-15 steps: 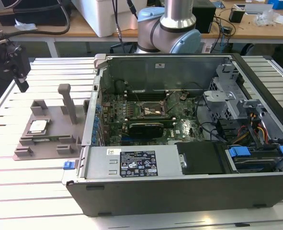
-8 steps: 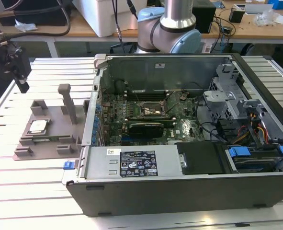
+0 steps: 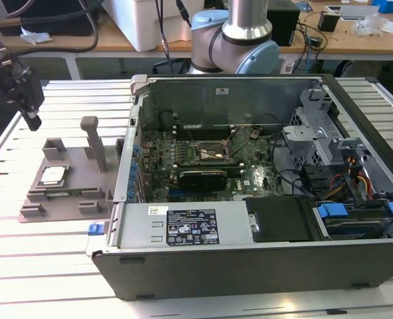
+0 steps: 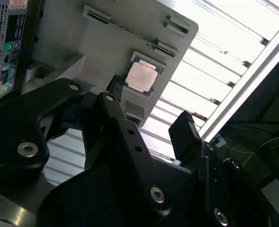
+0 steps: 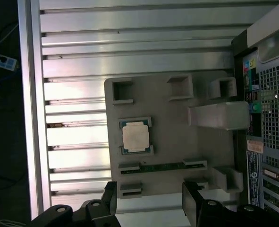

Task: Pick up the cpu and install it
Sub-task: 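Pick up the cpu and move it towards the insertion slot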

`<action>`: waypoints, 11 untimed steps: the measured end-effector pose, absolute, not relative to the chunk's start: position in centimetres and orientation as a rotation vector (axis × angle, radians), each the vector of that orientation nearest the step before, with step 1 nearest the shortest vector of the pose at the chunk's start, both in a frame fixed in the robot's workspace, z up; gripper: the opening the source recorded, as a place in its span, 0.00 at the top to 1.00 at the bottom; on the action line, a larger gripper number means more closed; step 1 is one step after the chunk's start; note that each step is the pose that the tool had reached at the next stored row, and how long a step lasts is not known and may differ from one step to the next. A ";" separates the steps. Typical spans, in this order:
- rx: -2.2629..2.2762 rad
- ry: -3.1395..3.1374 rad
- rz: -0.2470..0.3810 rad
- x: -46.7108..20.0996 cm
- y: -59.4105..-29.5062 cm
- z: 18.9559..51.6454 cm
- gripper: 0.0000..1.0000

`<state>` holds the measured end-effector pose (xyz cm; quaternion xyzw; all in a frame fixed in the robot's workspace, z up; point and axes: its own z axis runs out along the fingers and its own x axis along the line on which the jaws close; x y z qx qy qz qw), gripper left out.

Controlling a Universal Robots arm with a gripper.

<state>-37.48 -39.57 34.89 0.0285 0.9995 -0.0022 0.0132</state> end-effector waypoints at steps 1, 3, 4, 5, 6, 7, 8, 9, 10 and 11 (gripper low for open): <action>0.089 3.114 -0.007 -37.5 -39.6 34.9 0.34; 0.089 3.114 -0.007 -37.5 -39.6 34.8 0.34; 0.089 3.114 -0.007 -37.5 -39.6 34.8 0.34; 0.089 3.114 -0.007 -37.5 -39.6 34.7 0.34; 0.089 3.114 -0.007 -37.5 -39.6 34.7 0.34; 0.089 3.114 -0.007 -37.5 -39.6 34.7 0.34; 0.089 3.114 -0.007 -37.5 -39.6 34.7 0.34; 0.089 3.114 -0.007 -37.5 -39.6 34.6 0.34; 0.089 3.114 -0.007 -37.5 -39.6 34.6 0.34; 0.089 3.114 -0.007 -37.5 -39.6 34.6 0.34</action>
